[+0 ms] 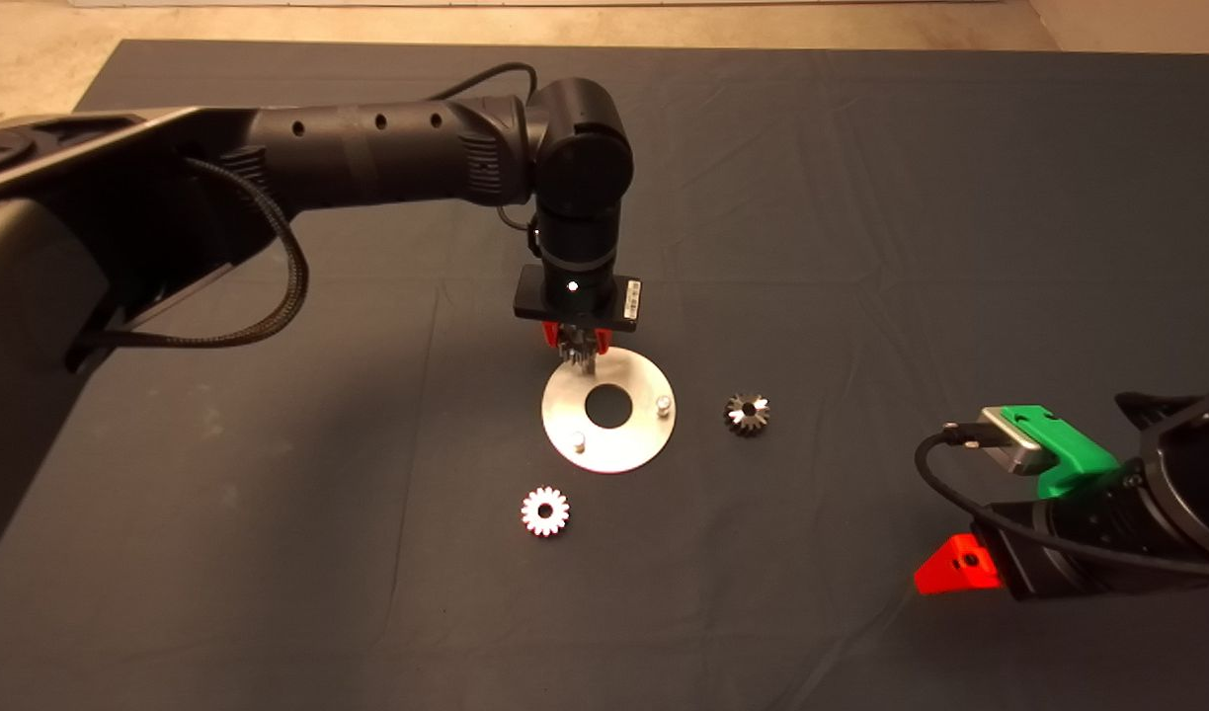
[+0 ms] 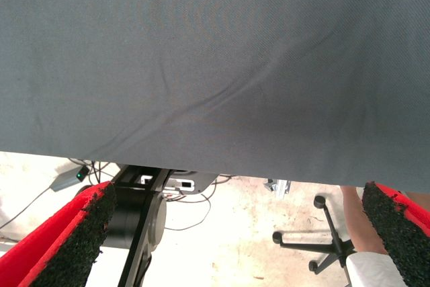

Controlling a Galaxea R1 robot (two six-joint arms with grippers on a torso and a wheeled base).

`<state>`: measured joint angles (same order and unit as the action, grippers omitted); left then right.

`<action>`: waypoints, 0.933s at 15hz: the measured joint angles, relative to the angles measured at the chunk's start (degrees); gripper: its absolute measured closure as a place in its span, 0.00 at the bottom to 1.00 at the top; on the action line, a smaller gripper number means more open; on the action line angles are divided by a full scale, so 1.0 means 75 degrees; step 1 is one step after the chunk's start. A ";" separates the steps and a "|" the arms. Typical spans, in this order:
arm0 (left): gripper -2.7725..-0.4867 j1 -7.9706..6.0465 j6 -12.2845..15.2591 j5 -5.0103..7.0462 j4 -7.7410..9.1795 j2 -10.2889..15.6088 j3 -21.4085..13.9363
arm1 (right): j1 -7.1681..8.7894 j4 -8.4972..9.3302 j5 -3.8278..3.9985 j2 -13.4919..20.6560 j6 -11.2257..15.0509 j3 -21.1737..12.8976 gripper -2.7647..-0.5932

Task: Install three planetary gears onto the carrier pins

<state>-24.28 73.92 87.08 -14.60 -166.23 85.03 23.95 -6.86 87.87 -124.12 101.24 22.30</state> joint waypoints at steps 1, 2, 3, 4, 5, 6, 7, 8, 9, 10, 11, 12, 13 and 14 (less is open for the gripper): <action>0.79 -0.0001 -0.0008 0.0000 0.0000 -0.0009 0.0011 | 0.0000 0.0000 0.0000 0.0000 0.0000 0.0000 0.02; 0.79 0.0000 -0.0015 -0.0001 0.0000 -0.0025 0.0020 | 0.0000 0.0000 -0.0003 -0.0003 0.0000 0.0000 0.02; 0.79 0.0000 -0.0018 0.0003 0.0000 -0.0044 0.0033 | 0.0000 0.0000 0.0000 -0.0003 0.0000 0.0000 0.02; 0.79 0.0000 -0.0018 0.0000 0.0000 -0.0067 0.0055 | 0.0000 0.0001 0.0001 -0.0003 0.0000 0.0000 0.02; 0.79 0.0000 -0.0029 0.0003 0.0007 -0.0124 0.0144 | -0.0001 0.0002 0.0003 0.0000 0.0000 0.0000 0.02; 0.79 0.0002 -0.0097 -0.0005 0.0000 -0.0184 0.0259 | 0.0000 0.0000 -0.0003 -0.0003 0.0000 0.0000 0.02; 0.79 0.0008 -0.0156 -0.0005 -0.0003 -0.0206 0.0322 | 0.0000 0.0001 0.0000 0.0000 -0.0001 0.0000 0.02; 0.79 0.0020 -0.0184 -0.0008 0.0000 -0.0210 0.0346 | -0.0002 0.0001 0.0000 -0.0002 -0.0002 0.0000 0.02; 0.79 0.0020 -0.0187 -0.0008 0.0000 -0.0210 0.0349 | -0.0001 0.0000 0.0003 0.0000 0.0000 0.0000 0.02; 0.79 0.0020 -0.0187 -0.0008 0.0000 -0.0210 0.0349 | 0.0000 0.0000 0.0000 -0.0003 -0.0002 0.0000 0.02; 0.79 0.0020 -0.0187 -0.0008 0.0000 -0.0210 0.0349 | 0.0000 0.0002 0.0000 -0.0003 -0.0001 0.0000 0.02; 0.79 0.0020 -0.0187 -0.0008 0.0000 -0.0206 0.0349 | 0.0000 0.0001 0.0000 -0.0003 0.0000 0.0000 0.02; 0.79 0.0020 -0.0184 -0.0005 0.0000 -0.0206 0.0343 | -0.0001 0.0002 0.0000 -0.0003 0.0000 0.0000 0.02; 0.79 0.0022 -0.0180 -0.0005 -0.0003 -0.0200 0.0312 | 0.0000 0.0002 0.0000 -0.0001 0.0000 0.0000 0.02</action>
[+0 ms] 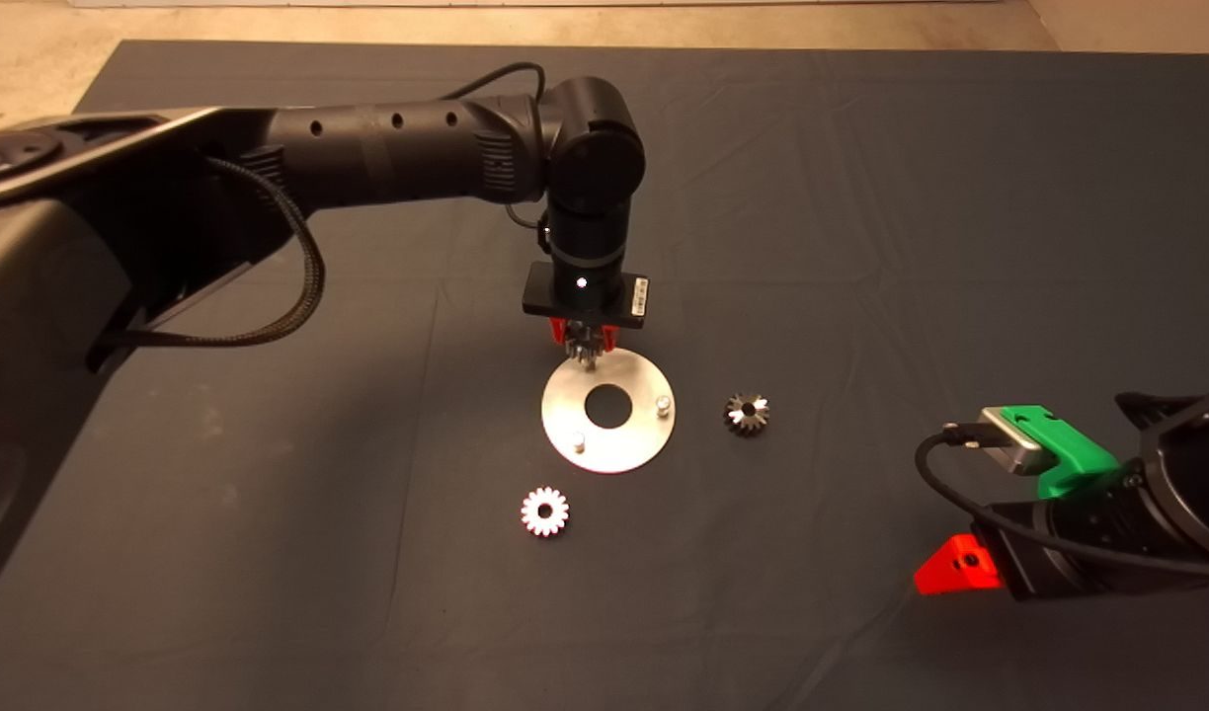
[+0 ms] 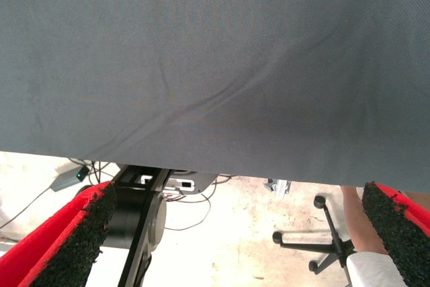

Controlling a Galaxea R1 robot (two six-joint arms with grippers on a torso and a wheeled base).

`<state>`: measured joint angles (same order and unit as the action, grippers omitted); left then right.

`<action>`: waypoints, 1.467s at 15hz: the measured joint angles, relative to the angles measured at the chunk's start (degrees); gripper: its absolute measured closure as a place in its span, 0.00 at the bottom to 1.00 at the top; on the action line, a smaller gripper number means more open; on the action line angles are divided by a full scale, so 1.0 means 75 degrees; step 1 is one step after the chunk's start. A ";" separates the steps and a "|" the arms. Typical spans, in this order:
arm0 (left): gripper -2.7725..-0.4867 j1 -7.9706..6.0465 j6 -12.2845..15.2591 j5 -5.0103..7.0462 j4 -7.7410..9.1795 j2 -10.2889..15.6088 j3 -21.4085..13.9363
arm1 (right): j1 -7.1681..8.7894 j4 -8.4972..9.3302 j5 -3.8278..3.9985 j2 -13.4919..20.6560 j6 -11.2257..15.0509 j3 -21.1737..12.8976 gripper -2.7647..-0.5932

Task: Install three planetary gears onto the carrier pins

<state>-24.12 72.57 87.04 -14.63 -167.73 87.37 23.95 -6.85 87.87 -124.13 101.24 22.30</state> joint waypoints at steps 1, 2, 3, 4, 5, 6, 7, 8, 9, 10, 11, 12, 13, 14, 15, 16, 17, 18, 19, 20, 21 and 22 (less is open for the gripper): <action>0.79 0.0008 0.0003 0.0000 0.0000 0.0019 -0.0064 | 0.0000 0.0000 0.0000 -0.0003 -0.0002 0.0000 0.02; 0.79 0.0018 0.0018 0.0003 0.0003 0.0041 -0.0138 | 0.0000 -0.0001 -0.0001 0.0001 0.0000 0.0000 0.02; 0.79 0.0022 0.0034 0.0008 0.0004 0.0037 -0.0195 | 0.0000 0.0000 0.0000 -0.0003 0.0000 0.0000 0.02; 0.79 0.0022 0.0062 -0.0003 0.0007 0.0037 -0.0234 | -0.0001 0.0000 0.0000 -0.0003 0.0000 0.0000 0.02; 0.79 0.0022 0.0073 0.0003 0.0005 0.0037 -0.0254 | -0.0001 0.0000 0.0000 0.0001 0.0000 0.0000 0.02; 0.79 0.0022 0.0078 0.0003 0.0003 0.0037 -0.0265 | -0.0001 0.0000 0.0000 -0.0003 -0.0003 0.0000 0.02; 0.79 0.0022 0.0078 0.0003 0.0007 0.0037 -0.0271 | 0.0000 -0.0001 0.0000 -0.0003 0.0000 0.0000 0.02; 0.79 0.0022 0.0078 0.0003 0.0003 0.0037 -0.0271 | -0.0001 0.0000 0.0000 -0.0003 0.0000 0.0000 0.02; 0.79 0.0022 0.0076 0.0005 0.0003 0.0037 -0.0271 | -0.0001 0.0000 0.0000 -0.0003 -0.0003 0.0000 0.02; 0.79 0.0022 0.0073 0.0003 0.0003 0.0037 -0.0268 | 0.0000 -0.0001 0.0000 -0.0003 0.0000 0.0000 0.02; 0.79 0.0022 0.0073 0.0003 0.0003 0.0037 -0.0268 | -0.0001 0.0000 0.0000 -0.0002 0.0000 0.0000 0.02; 0.79 0.0022 0.0070 0.0003 0.0003 0.0037 -0.0268 | 0.0000 0.0000 0.0000 -0.0003 -0.0002 0.0000 0.02; 0.79 0.0027 0.0067 0.0003 0.0003 0.0037 -0.0268 | -0.0001 -0.0002 0.0000 -0.0003 -0.0002 0.0000 0.02; 0.79 0.0049 0.0063 0.0005 0.0000 0.0040 -0.0265 | -0.0001 0.0000 0.0000 -0.0003 -0.0001 0.0000 0.02; 0.79 0.0059 0.0062 0.0005 0.0000 0.0037 -0.0265 | -0.0001 -0.0001 0.0000 -0.0003 -0.0001 0.0000 0.02; 0.79 0.0057 0.0062 0.0005 0.0003 0.0037 -0.0265 | -0.0001 0.0000 0.0000 -0.0003 -0.0001 0.0000 0.02; 0.79 0.0056 0.0062 0.0005 0.0003 0.0037 -0.0265 | -0.0001 0.0000 0.0000 -0.0003 0.0000 0.0000 0.02; 0.79 0.0056 0.0062 0.0005 0.0003 0.0041 -0.0265 | 0.0000 -0.0001 0.0000 0.0000 -0.0003 0.0000 0.02; 0.79 0.0059 0.0062 0.0005 0.0003 0.0041 -0.0265 | -0.0001 0.0000 0.0000 -0.0001 -0.0003 0.0000 0.02; 0.79 0.0059 0.0062 0.0005 0.0003 0.0041 -0.0265 | -0.0001 0.0000 0.0000 0.0000 -0.0001 0.0000 0.02; 0.79 0.0059 0.0062 0.0005 0.0003 0.0041 -0.0265 | -0.0001 -0.0001 0.0000 -0.0001 -0.0002 0.0000 0.02; 0.79 0.0056 0.0062 0.0007 0.0003 0.0041 -0.0265 | 0.0000 0.0000 0.0000 0.0000 -0.0001 0.0000 0.02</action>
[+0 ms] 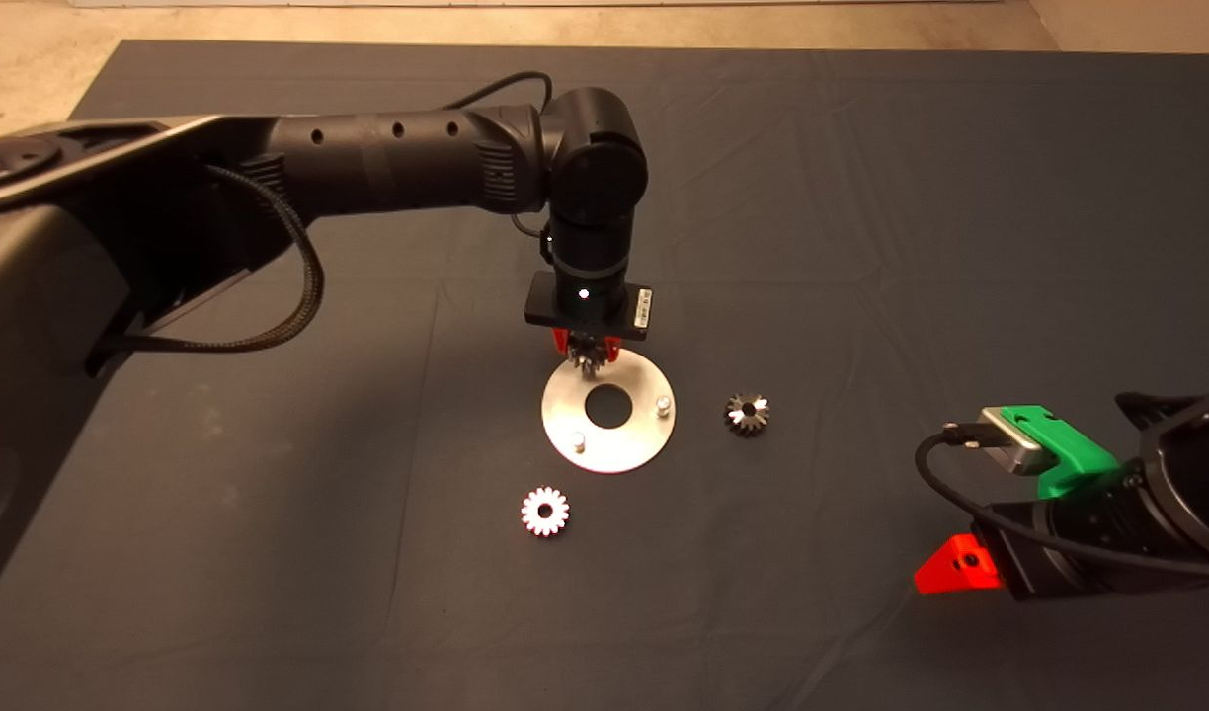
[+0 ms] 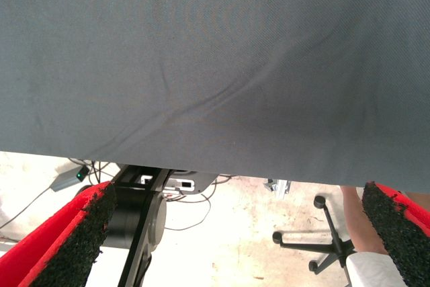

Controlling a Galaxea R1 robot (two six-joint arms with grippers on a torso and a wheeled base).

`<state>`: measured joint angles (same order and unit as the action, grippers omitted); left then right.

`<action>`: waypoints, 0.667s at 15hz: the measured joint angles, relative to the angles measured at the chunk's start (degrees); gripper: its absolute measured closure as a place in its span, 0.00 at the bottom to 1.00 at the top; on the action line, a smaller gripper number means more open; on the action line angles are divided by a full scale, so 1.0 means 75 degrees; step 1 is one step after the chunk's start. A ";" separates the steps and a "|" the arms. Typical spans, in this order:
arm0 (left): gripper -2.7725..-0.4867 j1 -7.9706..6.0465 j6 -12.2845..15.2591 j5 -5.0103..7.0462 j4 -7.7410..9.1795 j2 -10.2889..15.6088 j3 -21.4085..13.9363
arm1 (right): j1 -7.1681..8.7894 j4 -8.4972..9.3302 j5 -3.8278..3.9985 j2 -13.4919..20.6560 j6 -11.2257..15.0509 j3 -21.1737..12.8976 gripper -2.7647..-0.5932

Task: Install three planetary gears onto the carrier pins

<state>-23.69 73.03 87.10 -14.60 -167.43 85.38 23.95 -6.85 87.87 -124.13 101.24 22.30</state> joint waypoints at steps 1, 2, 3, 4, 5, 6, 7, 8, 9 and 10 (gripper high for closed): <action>0.79 0.0003 0.0000 -0.0003 0.0000 0.0000 0.0000 | -0.0001 0.0000 0.0000 -0.0002 -0.0002 0.0000 0.02; 0.79 0.0003 0.0000 -0.0003 0.0000 0.0000 0.0000 | 0.0000 0.0000 0.0000 -0.0002 -0.0001 0.0000 0.02; 0.79 0.0000 -0.0010 -0.0003 0.0000 0.0000 0.0005 | 0.0000 0.0000 0.0000 0.0001 0.0001 0.0000 0.02; 0.78 0.0002 -0.0024 -0.0003 0.0000 0.0000 0.0020 | 0.0000 0.0000 0.0000 -0.0002 0.0001 0.0000 0.02; 0.78 0.0006 -0.0113 -0.0004 0.0000 0.0000 0.0070 | 0.0000 0.0000 0.0000 -0.0002 -0.0001 0.0000 0.02; 0.78 0.0003 -0.0205 -0.0019 0.0003 0.0000 0.0107 | -0.0001 0.0000 0.0000 -0.0002 0.0001 0.0000 0.02; 0.78 0.0004 -0.0224 -0.0019 0.0003 0.0000 0.0111 | 0.0000 0.0000 0.0000 -0.0002 0.0001 0.0000 0.02; 0.78 0.0003 -0.0242 -0.0019 0.0003 0.0000 0.0119 | -0.0001 0.0000 0.0000 -0.0002 0.0001 0.0000 0.02; 0.77 0.0003 -0.0249 -0.0019 0.0003 0.0000 0.0119 | -0.0001 0.0000 0.0000 -0.0002 0.0001 0.0000 0.02; 0.76 0.0003 -0.0254 -0.0019 0.0003 0.0000 0.0119 | -0.0001 0.0000 0.0000 -0.0002 0.0001 0.0000 0.02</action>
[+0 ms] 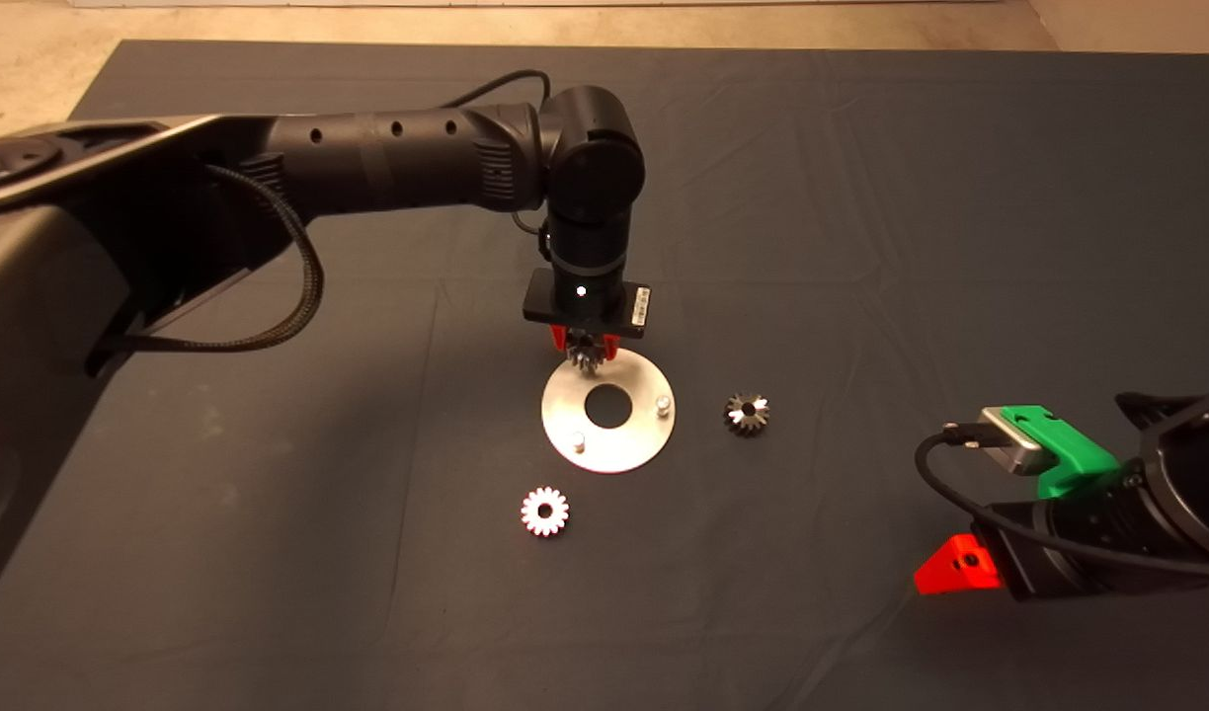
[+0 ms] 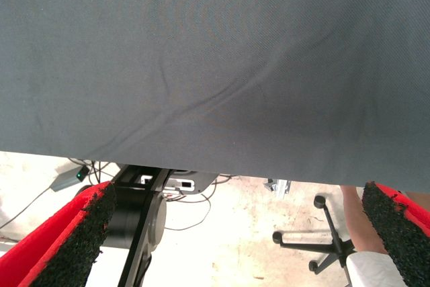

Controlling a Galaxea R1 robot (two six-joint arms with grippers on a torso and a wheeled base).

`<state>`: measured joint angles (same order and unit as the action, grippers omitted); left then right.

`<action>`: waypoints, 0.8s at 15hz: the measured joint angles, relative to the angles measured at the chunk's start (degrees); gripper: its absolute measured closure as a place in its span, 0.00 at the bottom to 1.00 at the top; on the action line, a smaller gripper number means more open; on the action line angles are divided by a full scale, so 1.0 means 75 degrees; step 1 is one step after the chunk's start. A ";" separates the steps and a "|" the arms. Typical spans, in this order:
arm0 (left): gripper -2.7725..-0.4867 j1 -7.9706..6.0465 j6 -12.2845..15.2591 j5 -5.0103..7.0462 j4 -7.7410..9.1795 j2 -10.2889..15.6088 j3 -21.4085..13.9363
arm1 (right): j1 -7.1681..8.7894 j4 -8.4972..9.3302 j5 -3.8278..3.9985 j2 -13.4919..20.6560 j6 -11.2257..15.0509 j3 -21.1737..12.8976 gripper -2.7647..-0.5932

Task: Install three planetary gears onto the carrier pins

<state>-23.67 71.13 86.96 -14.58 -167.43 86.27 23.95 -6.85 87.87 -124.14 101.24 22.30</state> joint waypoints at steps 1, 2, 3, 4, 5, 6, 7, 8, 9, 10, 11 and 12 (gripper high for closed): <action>0.76 0.0000 -0.0010 0.0000 0.0000 0.0000 0.0000 | 0.0001 0.0000 0.0000 -0.0001 0.0000 0.0000 0.02; 0.76 0.0000 -0.0010 0.0000 0.0000 0.0000 0.0000 | 0.0000 0.0000 0.0000 -0.0001 0.0000 0.0000 0.02; 0.73 0.0000 -0.0012 0.0008 0.0000 0.0000 0.0000 | 0.0001 0.0000 0.0000 -0.0001 0.0000 0.0000 0.02; 0.71 0.0000 -0.0010 0.0013 0.0000 0.0000 0.0000 | 0.0001 0.0000 0.0000 0.0003 0.0000 0.0000 0.02; 0.71 0.0000 -0.0010 0.0015 0.0000 0.0000 0.0000 | 0.0001 0.0000 0.0000 -0.0001 0.0000 0.0000 0.02; 0.71 0.0000 -0.0010 0.0011 0.0000 0.0011 0.0000 | 0.0001 0.0000 0.0000 -0.0001 0.0000 0.0000 0.02; 0.70 0.0000 -0.0010 0.0011 0.0000 0.0020 0.0000 | 0.0001 0.0000 0.0003 0.0001 0.0000 0.0000 0.02; 0.67 0.0000 -0.0010 0.0011 0.0000 0.0016 0.0000 | 0.0000 0.0000 0.0000 0.0002 0.0000 0.0000 0.02; 0.66 0.0000 -0.0009 0.0012 0.0000 0.0020 0.0000 | 0.0000 -0.0001 0.0000 -0.0001 0.0000 0.0000 0.02; 0.65 0.0000 -0.0003 0.0011 0.0000 0.0041 0.0000 | 0.0000 0.0000 0.0000 0.0003 0.0000 0.0000 0.02; 0.62 0.0000 0.0002 0.0008 0.0000 0.0078 -0.0018 | 0.0001 0.0000 0.0000 0.0003 0.0000 0.0000 0.02; 0.59 0.0000 0.0020 -0.0010 0.0005 0.0129 -0.0080 | 0.0000 0.0000 0.0003 0.0003 0.0000 0.0000 0.02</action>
<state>-23.67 71.28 86.88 -14.54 -166.45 85.67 23.95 -6.85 87.89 -124.12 101.24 22.30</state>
